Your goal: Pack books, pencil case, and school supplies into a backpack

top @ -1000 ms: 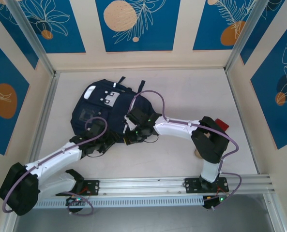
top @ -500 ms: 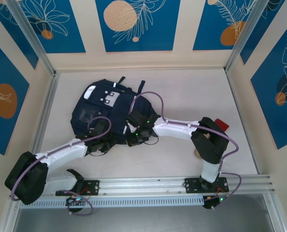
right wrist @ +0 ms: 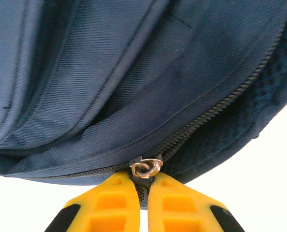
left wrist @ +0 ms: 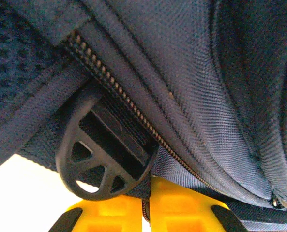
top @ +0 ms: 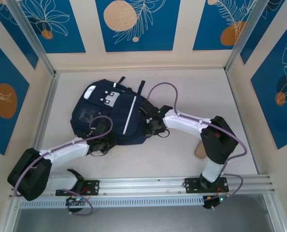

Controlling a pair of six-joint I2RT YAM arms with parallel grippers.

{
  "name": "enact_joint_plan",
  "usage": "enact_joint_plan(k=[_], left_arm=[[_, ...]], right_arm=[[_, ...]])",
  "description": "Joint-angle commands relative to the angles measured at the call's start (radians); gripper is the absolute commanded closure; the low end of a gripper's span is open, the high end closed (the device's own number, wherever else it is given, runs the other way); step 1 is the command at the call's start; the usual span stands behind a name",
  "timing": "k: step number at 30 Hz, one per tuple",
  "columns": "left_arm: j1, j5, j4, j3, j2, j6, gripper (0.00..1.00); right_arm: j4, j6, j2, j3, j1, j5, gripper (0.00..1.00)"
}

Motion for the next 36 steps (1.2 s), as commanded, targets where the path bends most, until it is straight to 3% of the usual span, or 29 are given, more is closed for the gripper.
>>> enact_joint_plan(k=[1, 13, 21, 28, 36], left_arm=[[0.013, -0.090, -0.070, 0.027, 0.042, 0.062, 0.92], [0.089, -0.041, -0.068, 0.244, 0.236, 0.256, 0.91], [0.146, -0.011, -0.086, 0.384, 0.335, 0.340, 0.83], [0.175, -0.030, -0.181, 0.348, 0.221, 0.274, 0.64], [0.175, 0.142, -0.124, 0.172, -0.019, 0.127, 0.53]], right_arm=[[-0.090, -0.004, -0.039, -0.008, -0.012, 0.067, 1.00], [0.021, 0.077, -0.105, -0.181, 0.148, -0.154, 1.00], [0.156, 0.140, -0.082, -0.152, 0.223, -0.242, 1.00], [0.244, 0.144, -0.026, -0.058, 0.201, -0.266, 1.00], [0.253, 0.140, 0.028, -0.008, 0.183, -0.298, 1.00]])
